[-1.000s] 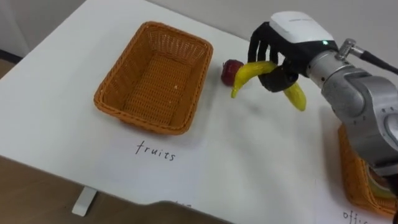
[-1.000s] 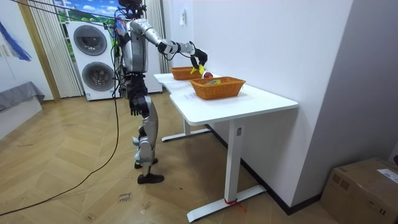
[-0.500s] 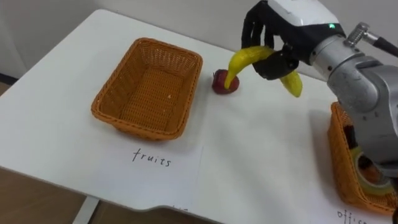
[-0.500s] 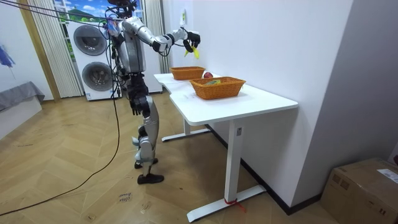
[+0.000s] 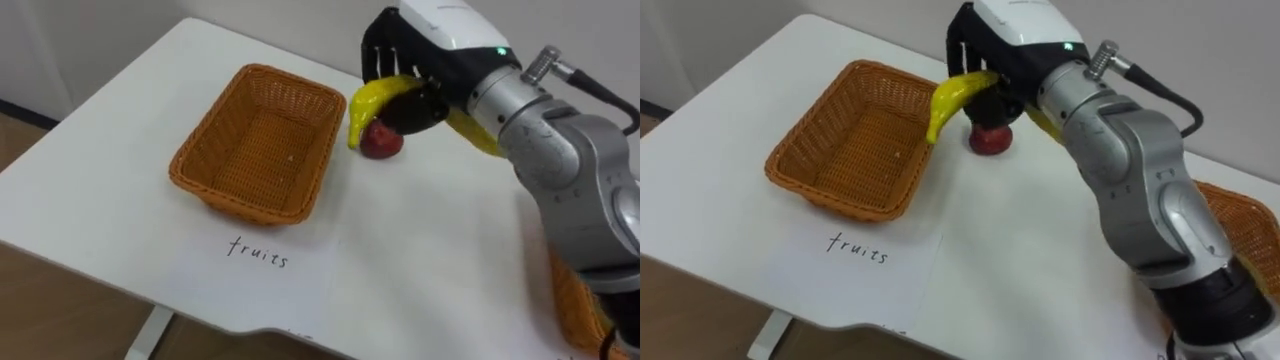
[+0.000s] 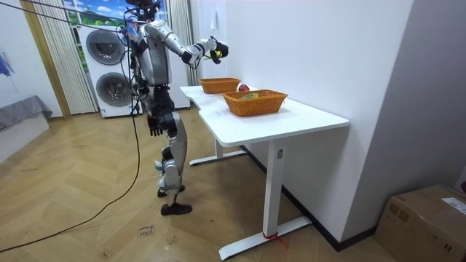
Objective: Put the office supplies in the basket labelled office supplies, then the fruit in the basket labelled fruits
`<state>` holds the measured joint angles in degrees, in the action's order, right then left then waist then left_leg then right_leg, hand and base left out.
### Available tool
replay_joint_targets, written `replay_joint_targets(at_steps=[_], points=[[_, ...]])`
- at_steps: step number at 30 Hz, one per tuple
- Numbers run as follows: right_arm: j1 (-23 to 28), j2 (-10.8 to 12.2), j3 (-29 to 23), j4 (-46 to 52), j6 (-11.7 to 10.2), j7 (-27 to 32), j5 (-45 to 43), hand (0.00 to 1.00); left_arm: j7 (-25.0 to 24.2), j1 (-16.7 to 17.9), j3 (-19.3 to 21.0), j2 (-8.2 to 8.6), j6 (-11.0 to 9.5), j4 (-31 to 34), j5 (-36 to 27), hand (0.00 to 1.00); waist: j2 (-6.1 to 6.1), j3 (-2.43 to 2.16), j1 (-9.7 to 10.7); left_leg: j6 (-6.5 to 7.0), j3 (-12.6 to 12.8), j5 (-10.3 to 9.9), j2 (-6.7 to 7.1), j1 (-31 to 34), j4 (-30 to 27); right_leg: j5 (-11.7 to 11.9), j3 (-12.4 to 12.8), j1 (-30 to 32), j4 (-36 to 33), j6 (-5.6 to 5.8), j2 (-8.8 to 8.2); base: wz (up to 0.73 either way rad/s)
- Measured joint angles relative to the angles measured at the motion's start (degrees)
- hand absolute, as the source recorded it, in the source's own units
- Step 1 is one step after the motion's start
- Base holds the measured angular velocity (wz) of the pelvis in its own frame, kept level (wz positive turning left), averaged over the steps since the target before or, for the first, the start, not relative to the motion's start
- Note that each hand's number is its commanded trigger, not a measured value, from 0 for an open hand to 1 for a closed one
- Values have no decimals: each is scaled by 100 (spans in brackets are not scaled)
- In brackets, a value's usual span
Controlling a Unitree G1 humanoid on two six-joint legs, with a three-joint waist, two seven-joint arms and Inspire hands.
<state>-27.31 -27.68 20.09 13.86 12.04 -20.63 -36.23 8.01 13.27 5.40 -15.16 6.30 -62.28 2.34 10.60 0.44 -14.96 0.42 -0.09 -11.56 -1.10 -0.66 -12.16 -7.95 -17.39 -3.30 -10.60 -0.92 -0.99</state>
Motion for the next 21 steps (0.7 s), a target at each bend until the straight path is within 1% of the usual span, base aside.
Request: replay_joint_targets(at_steps=[1,2,3,5,6,7,11,16,19,21], points=[[0,58,55,-47,-6,1,-1,100,1,7,2,1,0,-7,0,0,21,1,-55,0,-8,4,1,-28,23,-3,1,-18,1,5,1,4],[0,62,103,-131,-24,0,6,100,-2,8,2,0,-3,-9,0,0,46,15,-108,-1,-19,8,1,-68,48,-5,-5,-52,9,9,3,7],[0,65,121,-169,-29,-1,11,100,-5,8,6,-1,-5,-9,0,0,62,18,-127,0,-37,8,3,-72,49,-10,-6,-66,10,15,3,13],[-2,87,129,-214,-16,-2,7,100,-20,8,7,-3,-10,-9,0,0,114,39,-157,0,-84,8,8,-73,50,-12,-2,-80,9,18,3,12],[-2,87,131,-229,-20,-2,8,100,-36,14,12,-2,-10,-13,0,0,136,51,-250,0,-91,7,8,-73,50,-12,-5,-81,8,18,3,0],[-2,87,136,-252,-14,-2,3,100,-88,9,25,-4,-10,-20,0,0,149,56,-285,0,-93,7,9,-68,52,-12,-12,-77,10,18,3,4],[-2,87,252,-329,-11,-2,0,100,-169,-12,65,-6,-9,-25,4,0,149,57,-412,3,-116,5,15,-55,53,-12,-24,-71,15,18,-1,2],[-2,88,360,-423,-11,-1,-3,100,-233,-17,76,-1,-10,-111,74,0,144,61,-452,3,-158,5,28,-43,49,-13,-31,-73,14,19,-5,3],[-2,88,362,-423,-8,-1,-10,100,-233,-21,98,-1,-9,-158,185,0,142,62,-467,4,-184,7,38,-25,44,-16,-77,-74,15,25,-15,1],[-2,89,362,-424,8,-1,6,100,-220,-21,131,0,-9,-171,230,0,141,63,-555,6,-170,8,43,-37,47,-25,-164,-74,15,40,-31,-2]])
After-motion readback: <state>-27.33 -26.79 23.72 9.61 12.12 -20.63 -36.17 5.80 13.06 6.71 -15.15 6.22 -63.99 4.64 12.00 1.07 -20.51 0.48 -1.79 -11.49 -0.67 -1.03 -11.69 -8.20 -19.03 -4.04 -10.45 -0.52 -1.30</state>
